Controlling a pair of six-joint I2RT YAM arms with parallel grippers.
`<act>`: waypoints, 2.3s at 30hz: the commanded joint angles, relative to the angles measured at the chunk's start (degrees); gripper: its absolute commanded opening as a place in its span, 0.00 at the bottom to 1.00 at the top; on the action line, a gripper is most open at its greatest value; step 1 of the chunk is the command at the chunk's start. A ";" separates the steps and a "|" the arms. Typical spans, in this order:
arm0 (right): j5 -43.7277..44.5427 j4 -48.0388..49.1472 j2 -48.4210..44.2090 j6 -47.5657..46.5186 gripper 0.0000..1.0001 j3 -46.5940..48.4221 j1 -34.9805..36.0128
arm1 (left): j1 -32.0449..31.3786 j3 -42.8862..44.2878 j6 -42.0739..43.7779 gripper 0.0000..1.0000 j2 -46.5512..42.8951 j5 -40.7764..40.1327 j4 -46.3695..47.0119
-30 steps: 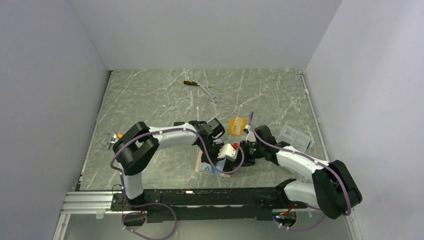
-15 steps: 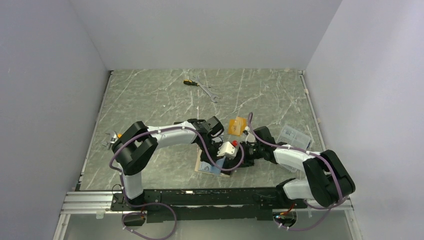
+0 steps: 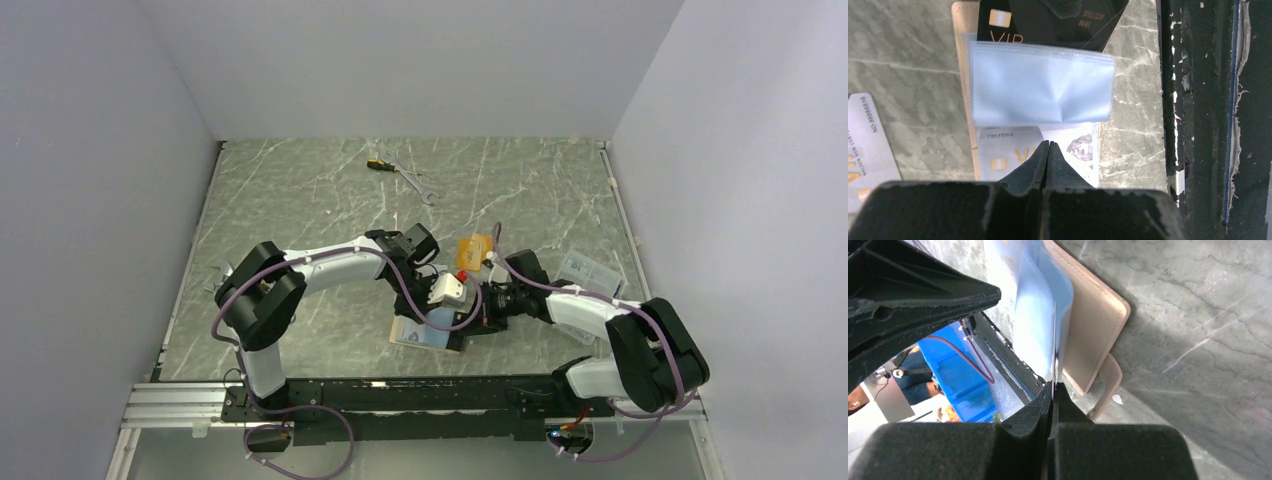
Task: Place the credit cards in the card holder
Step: Insert the credit card into the card holder.
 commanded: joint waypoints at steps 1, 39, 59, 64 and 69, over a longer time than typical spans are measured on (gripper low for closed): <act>1.35 -7.39 -5.37 -3.81 0.00 4.58 -0.57 | 0.89 0.05 1.59 0.01 -3.24 0.67 -0.77; -4.35 4.96 14.33 -0.77 0.00 12.71 5.66 | 12.84 0.94 15.35 0.00 -10.31 6.27 -12.01; -10.45 9.46 14.08 -1.37 0.00 6.29 2.97 | 4.64 -4.00 15.53 0.00 -3.88 -0.53 -3.59; -12.76 10.76 15.20 -1.53 0.00 7.66 2.98 | 4.61 -5.41 14.70 0.00 -4.07 -3.97 -2.89; -13.80 10.35 16.90 -2.33 0.00 9.13 2.91 | 4.58 -5.96 14.10 0.00 -4.16 -6.65 -2.02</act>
